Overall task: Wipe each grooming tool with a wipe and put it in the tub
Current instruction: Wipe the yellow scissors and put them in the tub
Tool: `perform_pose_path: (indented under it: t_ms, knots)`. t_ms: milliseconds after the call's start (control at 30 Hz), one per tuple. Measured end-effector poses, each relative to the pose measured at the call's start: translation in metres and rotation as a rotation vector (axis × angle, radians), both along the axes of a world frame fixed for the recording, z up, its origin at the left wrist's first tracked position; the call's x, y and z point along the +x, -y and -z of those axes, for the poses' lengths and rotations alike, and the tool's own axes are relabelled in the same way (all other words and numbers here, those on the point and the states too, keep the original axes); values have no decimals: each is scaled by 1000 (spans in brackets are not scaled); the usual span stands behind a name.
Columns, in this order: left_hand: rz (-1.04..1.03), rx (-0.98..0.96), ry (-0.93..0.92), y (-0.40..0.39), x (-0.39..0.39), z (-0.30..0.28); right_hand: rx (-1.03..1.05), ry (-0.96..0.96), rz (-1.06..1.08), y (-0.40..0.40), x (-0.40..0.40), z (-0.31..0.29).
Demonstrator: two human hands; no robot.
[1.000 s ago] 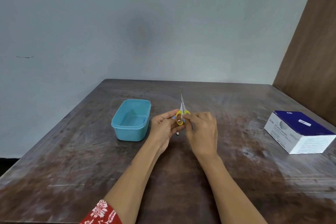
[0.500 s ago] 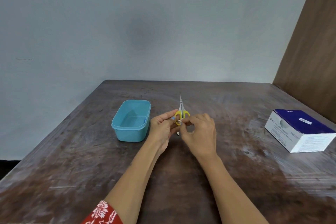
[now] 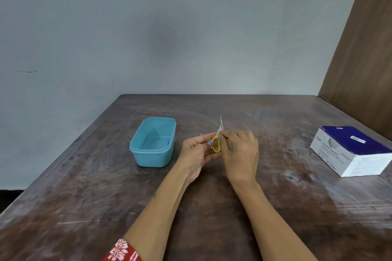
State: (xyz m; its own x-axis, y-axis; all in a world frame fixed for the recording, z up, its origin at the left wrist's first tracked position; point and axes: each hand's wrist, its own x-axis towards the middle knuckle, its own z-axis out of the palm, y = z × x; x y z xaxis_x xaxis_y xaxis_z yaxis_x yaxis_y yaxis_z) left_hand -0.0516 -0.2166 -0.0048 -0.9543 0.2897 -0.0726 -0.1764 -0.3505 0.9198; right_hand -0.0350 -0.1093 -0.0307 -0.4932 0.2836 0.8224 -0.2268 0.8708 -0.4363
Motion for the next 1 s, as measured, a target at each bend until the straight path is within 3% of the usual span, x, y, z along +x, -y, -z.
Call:
perform_pose_path:
  t_ms: [167,333,500,667,867,1000]
  knots:
    - [-20,23,13,1,-3,-1,86,19,-112,4,-1,3]
    - [-2,84,43,2,-2,-1,91,30,-76,2,-1,2]
    - [-100,141,60,4,-7,-1,197,110,-174,4,-1,4]
    - [-157,19,17,4,-6,3,257,138,-82,6,2,2]
    - [-103,8,38,2,-2,0,229,43,79,1,0,0]
    - [-121,38,13,2,-2,-1,216,54,30,0,1,-1]
